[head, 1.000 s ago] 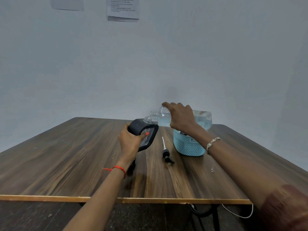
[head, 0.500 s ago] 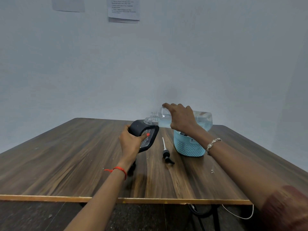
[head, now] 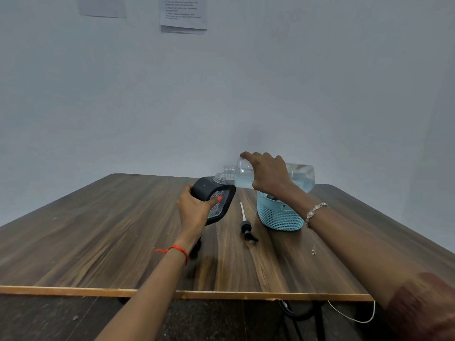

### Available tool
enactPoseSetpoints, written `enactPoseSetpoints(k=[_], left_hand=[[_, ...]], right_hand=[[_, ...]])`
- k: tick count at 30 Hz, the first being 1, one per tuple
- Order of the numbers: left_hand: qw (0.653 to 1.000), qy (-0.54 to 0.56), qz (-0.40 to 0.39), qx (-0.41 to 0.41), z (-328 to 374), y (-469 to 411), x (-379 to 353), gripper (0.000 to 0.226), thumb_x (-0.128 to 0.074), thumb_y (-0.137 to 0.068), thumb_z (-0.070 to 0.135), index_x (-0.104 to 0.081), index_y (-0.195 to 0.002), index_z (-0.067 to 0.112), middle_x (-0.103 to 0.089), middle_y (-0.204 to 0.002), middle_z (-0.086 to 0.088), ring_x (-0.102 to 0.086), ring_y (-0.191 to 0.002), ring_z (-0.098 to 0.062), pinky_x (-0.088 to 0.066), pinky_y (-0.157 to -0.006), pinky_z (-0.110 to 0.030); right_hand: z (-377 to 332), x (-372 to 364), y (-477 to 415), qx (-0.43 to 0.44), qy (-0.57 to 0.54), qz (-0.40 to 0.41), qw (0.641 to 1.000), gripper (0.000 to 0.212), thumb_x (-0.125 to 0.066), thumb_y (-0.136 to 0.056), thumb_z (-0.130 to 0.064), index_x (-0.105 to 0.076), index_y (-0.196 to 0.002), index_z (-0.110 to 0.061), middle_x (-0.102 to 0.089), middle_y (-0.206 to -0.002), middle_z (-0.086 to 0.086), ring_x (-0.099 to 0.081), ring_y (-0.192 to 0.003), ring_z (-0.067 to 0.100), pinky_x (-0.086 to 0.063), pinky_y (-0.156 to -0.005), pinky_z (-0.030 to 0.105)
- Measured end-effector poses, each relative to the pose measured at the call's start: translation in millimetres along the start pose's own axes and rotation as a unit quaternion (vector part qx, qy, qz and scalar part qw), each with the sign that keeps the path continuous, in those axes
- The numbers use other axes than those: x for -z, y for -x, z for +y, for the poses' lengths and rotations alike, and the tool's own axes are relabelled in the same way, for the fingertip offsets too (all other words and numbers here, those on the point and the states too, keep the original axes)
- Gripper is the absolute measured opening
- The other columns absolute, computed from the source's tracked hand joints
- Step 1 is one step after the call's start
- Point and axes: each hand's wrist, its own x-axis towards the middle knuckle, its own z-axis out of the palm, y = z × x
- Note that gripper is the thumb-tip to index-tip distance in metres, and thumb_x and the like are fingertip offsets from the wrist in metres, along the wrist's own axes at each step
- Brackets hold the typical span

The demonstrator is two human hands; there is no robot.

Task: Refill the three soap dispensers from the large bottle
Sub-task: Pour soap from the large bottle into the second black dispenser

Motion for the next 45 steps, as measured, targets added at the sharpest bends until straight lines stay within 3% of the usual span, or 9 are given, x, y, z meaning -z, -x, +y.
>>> enactPoseSetpoints(k=[18,24,31,40,45], left_hand=[[1.000,0.001,0.002,0.009,-4.5,-1.5,-0.1,0.051,-0.086,-0.059,0.007,-0.055,-0.098,0.013,-0.063,-0.090,-0.002,-0.062,-0.081,-0.018,-0.046,-0.061,-0.019],[1.000,-0.011,0.006,0.011,-6.4,-2.5,-0.9,0.054,-0.087,-0.058,0.009,-0.057,-0.103,0.011,-0.064,-0.092,-0.003,-0.063,-0.083,-0.020,-0.051,-0.068,-0.028],[1.000,-0.004,-0.001,0.008,-4.3,0.1,0.7,0.055,-0.086,-0.060,0.008,-0.057,-0.107,0.007,-0.064,-0.094,-0.003,-0.062,-0.083,-0.018,-0.046,-0.059,-0.015],[1.000,-0.006,0.002,0.008,-3.4,1.1,2.3,0.051,-0.086,-0.059,0.007,-0.055,-0.100,0.012,-0.062,-0.091,-0.002,-0.061,-0.082,-0.017,-0.044,-0.058,-0.014],[1.000,-0.010,-0.002,0.009,-3.8,1.4,3.6,0.053,-0.085,-0.061,0.007,-0.056,-0.105,0.008,-0.062,-0.093,-0.002,-0.061,-0.084,-0.018,-0.044,-0.058,-0.015]], right_hand=[[-0.8,1.0,0.6,0.000,-0.002,-0.003,1.000,0.069,-0.058,-0.072,0.000,-0.037,-0.134,-0.022,-0.059,-0.108,0.005,-0.054,-0.098,0.028,-0.038,-0.083,0.037],[-1.3,1.7,1.6,0.001,0.002,-0.001,1.000,0.068,-0.058,-0.072,0.000,-0.038,-0.133,-0.022,-0.059,-0.108,0.005,-0.054,-0.098,0.028,-0.038,-0.082,0.037],[-1.6,2.5,1.7,0.001,-0.003,-0.005,1.000,0.069,-0.057,-0.071,0.001,-0.038,-0.133,-0.022,-0.059,-0.108,0.005,-0.054,-0.097,0.028,-0.037,-0.082,0.037],[-2.6,2.6,1.3,0.000,-0.002,-0.012,1.000,0.069,-0.058,-0.071,0.000,-0.038,-0.133,-0.022,-0.059,-0.106,0.005,-0.054,-0.095,0.028,-0.038,-0.083,0.038],[-4.4,3.2,1.2,0.002,0.002,-0.017,1.000,0.070,-0.059,-0.071,-0.001,-0.036,-0.134,-0.022,-0.059,-0.109,0.005,-0.054,-0.097,0.028,-0.038,-0.084,0.039]])
